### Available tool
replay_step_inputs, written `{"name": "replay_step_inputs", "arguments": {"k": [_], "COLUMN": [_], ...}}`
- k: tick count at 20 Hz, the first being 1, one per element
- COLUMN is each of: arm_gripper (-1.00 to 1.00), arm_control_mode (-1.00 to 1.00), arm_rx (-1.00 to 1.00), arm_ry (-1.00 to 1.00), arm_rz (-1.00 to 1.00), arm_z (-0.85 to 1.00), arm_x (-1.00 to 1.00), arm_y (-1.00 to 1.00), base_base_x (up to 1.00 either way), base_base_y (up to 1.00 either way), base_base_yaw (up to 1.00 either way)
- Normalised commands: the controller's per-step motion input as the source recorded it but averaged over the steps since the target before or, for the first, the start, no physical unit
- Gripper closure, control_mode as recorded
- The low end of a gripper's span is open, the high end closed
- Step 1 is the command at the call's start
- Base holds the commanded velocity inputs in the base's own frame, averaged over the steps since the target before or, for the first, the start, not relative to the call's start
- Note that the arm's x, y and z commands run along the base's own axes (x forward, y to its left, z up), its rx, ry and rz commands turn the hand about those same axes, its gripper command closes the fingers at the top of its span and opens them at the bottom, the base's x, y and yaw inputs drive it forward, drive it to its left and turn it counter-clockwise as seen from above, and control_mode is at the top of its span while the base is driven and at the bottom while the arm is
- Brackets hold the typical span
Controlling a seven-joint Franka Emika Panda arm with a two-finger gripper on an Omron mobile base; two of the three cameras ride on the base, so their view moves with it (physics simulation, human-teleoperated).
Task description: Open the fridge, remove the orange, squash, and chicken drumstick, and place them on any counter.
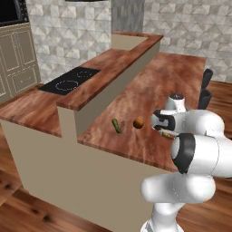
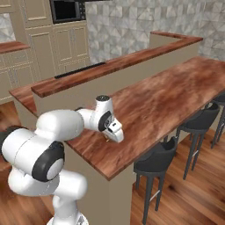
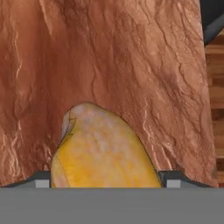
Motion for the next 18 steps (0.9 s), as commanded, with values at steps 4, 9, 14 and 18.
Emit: {"name": "replay_step_inputs", "arguments": {"k": [4, 9, 14, 18], "arm_gripper": [1.0, 1.0, -1.0, -1.0], "arm_control_mode": [-1.0, -1.0, -1.0, -1.0], "arm_rx": [0.02, 0.0, 0.02, 0.05], "arm_ry": [0.08, 0.07, 0.01, -0.01], "arm_rz": [0.0, 0.0, 0.0, 0.0], "arm_z": [-0.71, -0.65, -0.39, -0.03], "arm_x": [1.0, 1.0, 0.61, 0.03], "arm_y": [-0.03, 0.0, -0.1, -0.14], "base_base_x": [0.0, 0.0, 0.0, 0.0], "base_base_y": [0.0, 0.0, 0.0, 0.0], "base_base_yaw": [0.0, 0.0, 0.0, 0.0]}}
